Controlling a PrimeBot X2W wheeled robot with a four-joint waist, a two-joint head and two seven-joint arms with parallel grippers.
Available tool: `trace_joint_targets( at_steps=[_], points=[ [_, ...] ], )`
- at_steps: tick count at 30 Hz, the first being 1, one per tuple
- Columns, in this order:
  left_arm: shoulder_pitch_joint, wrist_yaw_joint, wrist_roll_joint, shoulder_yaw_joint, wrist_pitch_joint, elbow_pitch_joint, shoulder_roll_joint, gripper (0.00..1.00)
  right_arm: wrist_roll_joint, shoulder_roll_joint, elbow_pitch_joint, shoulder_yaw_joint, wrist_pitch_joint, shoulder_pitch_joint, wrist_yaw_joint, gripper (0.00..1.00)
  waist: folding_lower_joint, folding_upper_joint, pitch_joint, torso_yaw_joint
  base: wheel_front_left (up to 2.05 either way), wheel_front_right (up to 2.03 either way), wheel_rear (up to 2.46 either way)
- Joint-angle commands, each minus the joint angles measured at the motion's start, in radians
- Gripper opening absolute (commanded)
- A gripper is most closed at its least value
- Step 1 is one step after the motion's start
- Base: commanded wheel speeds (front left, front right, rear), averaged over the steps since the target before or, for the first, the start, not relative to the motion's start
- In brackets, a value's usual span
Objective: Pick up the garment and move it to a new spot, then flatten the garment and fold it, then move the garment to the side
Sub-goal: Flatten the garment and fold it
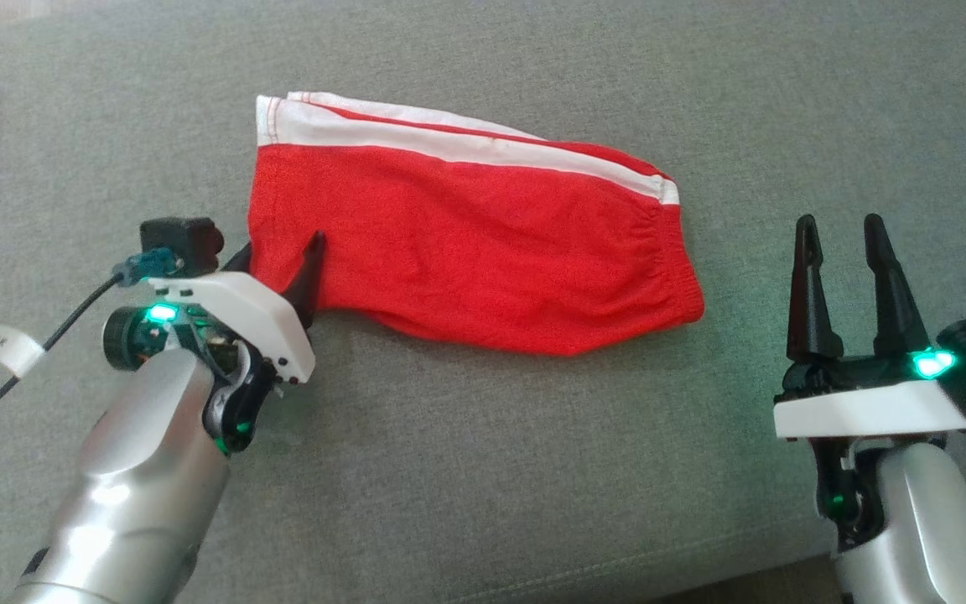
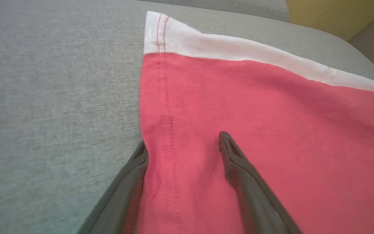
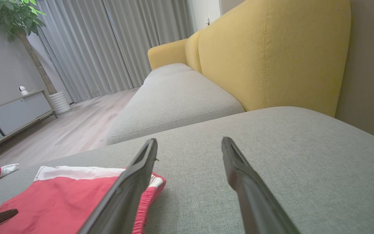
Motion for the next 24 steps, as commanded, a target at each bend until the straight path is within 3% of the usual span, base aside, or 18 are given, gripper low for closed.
trace_joint_targets(
  at_steps=[1,2,3,5,16,24],
  points=[
    [-0.014,-0.007,-0.005,0.010,0.028,-0.019,0.012,1.00,0.008,-0.003,-0.035,0.027,0.003,-0.004,0.004,1.00,0.0000,-0.0001,0.004,-0.005,0.00,0.00,0.00],
    [-0.014,-0.008,-0.007,0.007,0.036,-0.022,0.010,0.79,0.009,-0.003,-0.035,0.029,0.003,-0.006,0.004,1.00,0.0000,-0.0001,0.006,-0.007,0.00,0.00,0.00],
    [-0.015,-0.008,-0.009,0.004,0.043,-0.024,0.009,0.41,0.009,-0.003,-0.034,0.031,0.002,-0.007,0.004,1.00,0.0000,-0.0001,0.007,-0.009,0.00,0.00,0.00],
    [-0.015,-0.006,-0.011,0.003,0.049,-0.028,0.009,0.00,0.010,-0.003,-0.033,0.031,0.001,-0.008,0.004,1.00,0.0000,-0.0001,0.008,-0.012,0.00,0.00,0.00],
    [0.038,0.015,-0.023,0.018,0.001,-0.115,0.028,0.00,-0.005,-0.003,-0.021,-0.015,0.000,0.007,0.004,1.00,0.0000,-0.0001,-0.044,0.031,0.00,0.00,0.00],
    [0.174,0.084,-0.027,0.025,-0.031,-0.259,0.044,0.00,-0.018,-0.003,-0.014,-0.039,0.014,0.029,0.004,1.00,0.0000,-0.0001,-0.090,0.094,0.00,0.00,0.00]
  ],
)
